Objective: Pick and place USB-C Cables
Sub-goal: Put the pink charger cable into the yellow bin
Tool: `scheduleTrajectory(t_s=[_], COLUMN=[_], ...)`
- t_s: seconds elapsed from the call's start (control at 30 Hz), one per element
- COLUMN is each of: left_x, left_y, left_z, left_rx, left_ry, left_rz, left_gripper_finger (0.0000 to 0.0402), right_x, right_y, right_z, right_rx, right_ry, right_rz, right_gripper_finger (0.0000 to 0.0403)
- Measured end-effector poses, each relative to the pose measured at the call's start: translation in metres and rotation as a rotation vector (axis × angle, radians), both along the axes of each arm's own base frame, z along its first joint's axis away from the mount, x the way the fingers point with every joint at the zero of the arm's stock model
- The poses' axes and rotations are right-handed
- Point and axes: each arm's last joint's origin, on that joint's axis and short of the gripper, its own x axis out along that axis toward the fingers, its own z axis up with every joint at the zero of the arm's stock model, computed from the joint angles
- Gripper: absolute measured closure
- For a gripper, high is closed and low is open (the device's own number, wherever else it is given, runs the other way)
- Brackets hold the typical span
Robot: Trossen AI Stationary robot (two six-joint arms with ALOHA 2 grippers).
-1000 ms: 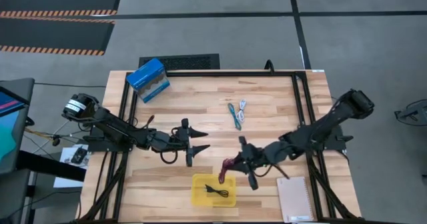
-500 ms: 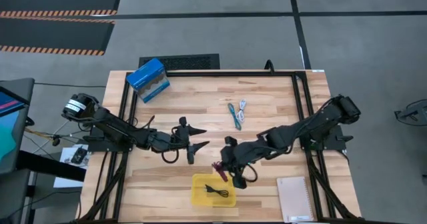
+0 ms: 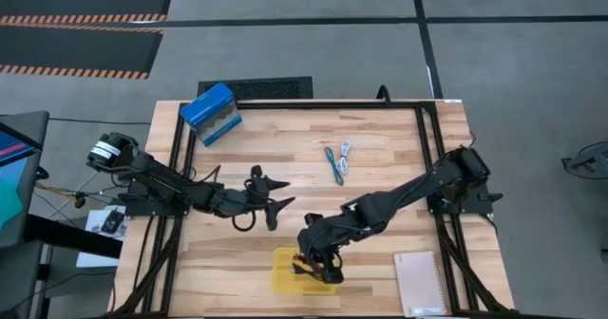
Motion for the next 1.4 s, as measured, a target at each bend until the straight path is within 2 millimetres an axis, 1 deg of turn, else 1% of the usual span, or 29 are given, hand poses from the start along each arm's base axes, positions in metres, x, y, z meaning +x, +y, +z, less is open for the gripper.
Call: scheduleTrajectory(t_s=[0.23,0.47,0.6,0.8,0.97,1.17,1.33,1.4], left_x=[-0.002,-0.006,-0.009,-0.011,-0.017,-0.033,-0.043,-0.046], left_y=[0.001,0.002,0.003,0.004,0.011,0.027,0.039,0.044], left_z=[0.003,0.013,0.018,0.017,0.018,0.030,0.041,0.047], left_rx=[-0.029,-0.042,-0.061,-0.111,-0.107,-0.123,-0.118,-0.128], left_ry=[-0.014,-0.041,-0.055,-0.044,0.010,0.038,0.019,-0.005], left_rz=[0.004,0.006,0.012,0.023,0.054,0.135,0.194,0.204], left_gripper_finger=[0.0189,0.0189,0.0189,0.0189,0.0189,0.0189,0.0189,0.0189], right_x=[0.002,0.003,0.003,0.003,-0.001,-0.006,-0.006,0.002], right_y=[-0.005,-0.005,-0.008,-0.010,-0.002,0.009,0.017,0.021], right_z=[0.000,0.000,0.001,0.000,-0.001,-0.002,-0.012,-0.019], right_rx=[-0.003,-0.002,-0.002,-0.004,-0.025,-0.105,-0.176,-0.167], right_ry=[-0.006,-0.011,-0.009,0.009,0.004,-0.016,-0.019,-0.039], right_rz=[0.002,0.002,-0.001,-0.001,0.001,-0.058,-0.112,-0.128], right_gripper_finger=[0.0381,0.0388,0.0382,0.0385,0.0385,0.0382,0.0381,0.0380])
